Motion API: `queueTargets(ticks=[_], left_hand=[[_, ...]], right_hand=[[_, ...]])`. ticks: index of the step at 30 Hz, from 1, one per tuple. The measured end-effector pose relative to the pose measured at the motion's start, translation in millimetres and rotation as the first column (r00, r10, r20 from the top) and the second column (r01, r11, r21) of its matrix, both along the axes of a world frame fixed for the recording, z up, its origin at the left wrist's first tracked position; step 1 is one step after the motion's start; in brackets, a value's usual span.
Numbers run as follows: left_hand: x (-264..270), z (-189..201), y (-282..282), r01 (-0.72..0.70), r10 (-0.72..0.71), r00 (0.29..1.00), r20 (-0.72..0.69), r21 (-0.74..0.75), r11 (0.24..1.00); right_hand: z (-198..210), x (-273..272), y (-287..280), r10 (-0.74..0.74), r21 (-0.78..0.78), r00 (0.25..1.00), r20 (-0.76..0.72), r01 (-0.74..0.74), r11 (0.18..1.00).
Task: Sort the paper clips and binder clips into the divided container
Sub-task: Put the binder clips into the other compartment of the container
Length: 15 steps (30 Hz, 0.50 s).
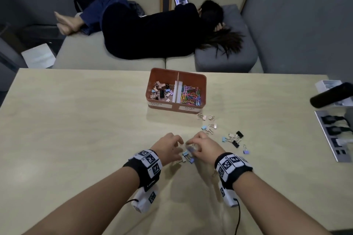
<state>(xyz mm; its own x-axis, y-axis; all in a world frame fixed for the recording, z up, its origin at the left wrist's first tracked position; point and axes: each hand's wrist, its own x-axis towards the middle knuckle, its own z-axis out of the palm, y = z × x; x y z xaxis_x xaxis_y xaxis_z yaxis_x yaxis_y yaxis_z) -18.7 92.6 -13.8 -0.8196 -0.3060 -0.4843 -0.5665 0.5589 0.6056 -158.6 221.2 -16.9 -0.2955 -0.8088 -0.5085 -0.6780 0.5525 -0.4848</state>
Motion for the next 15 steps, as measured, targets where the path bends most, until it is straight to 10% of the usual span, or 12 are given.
queueTargets(ticks=[15], left_hand=[[2.3, -23.6, 21.0, -0.134, 0.134, 0.991, 0.016, -0.034, 0.99]], right_hand=[[-7.4, -1.9, 23.7, -0.117, -0.055, 0.993, 0.008, 0.118, 0.992]])
